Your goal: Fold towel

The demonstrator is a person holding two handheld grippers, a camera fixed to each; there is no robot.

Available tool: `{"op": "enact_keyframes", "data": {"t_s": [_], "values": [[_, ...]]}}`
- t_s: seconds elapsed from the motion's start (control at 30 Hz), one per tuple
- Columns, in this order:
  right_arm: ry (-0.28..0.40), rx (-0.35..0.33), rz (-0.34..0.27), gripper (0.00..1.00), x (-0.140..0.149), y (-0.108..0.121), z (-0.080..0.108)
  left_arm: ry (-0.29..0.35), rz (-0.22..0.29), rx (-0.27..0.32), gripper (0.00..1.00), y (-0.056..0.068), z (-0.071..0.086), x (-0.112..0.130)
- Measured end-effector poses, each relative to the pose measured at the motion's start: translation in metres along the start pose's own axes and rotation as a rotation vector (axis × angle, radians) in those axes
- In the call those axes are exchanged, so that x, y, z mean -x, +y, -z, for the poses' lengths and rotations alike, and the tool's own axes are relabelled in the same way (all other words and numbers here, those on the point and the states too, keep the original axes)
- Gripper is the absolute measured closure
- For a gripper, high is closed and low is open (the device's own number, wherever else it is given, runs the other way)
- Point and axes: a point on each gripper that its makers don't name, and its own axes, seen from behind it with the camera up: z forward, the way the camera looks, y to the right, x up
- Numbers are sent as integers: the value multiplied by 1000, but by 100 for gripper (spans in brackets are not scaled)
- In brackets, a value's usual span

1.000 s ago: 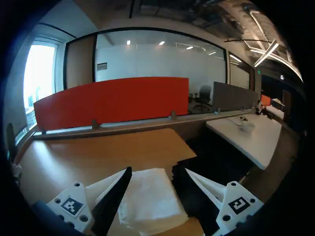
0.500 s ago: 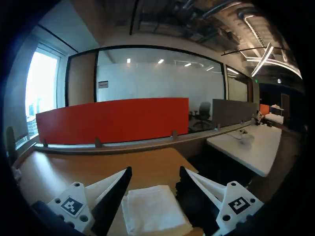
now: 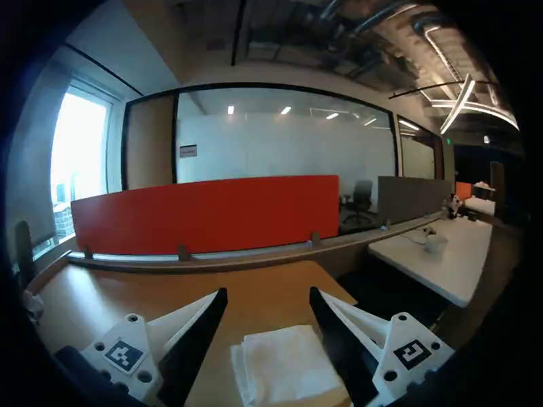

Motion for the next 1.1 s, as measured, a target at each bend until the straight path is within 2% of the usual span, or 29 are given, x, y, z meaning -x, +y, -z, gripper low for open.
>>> {"op": "enact_keyframes", "data": {"t_s": [0.17, 0.37, 0.87, 1.1], "values": [[4, -26, 6, 6, -4, -16, 2, 45, 9, 7, 6, -3, -1, -15], [12, -62, 10, 6, -11, -38, 4, 119, 11, 0, 6, -9, -4, -45], [36, -136, 1, 6, -25, -99, 12, 302, 38, -39, 6, -40, -11, -137], [40, -177, -1, 7, -24, -133, 14, 367, 38, -38, 6, -47, -11, -171]]}}
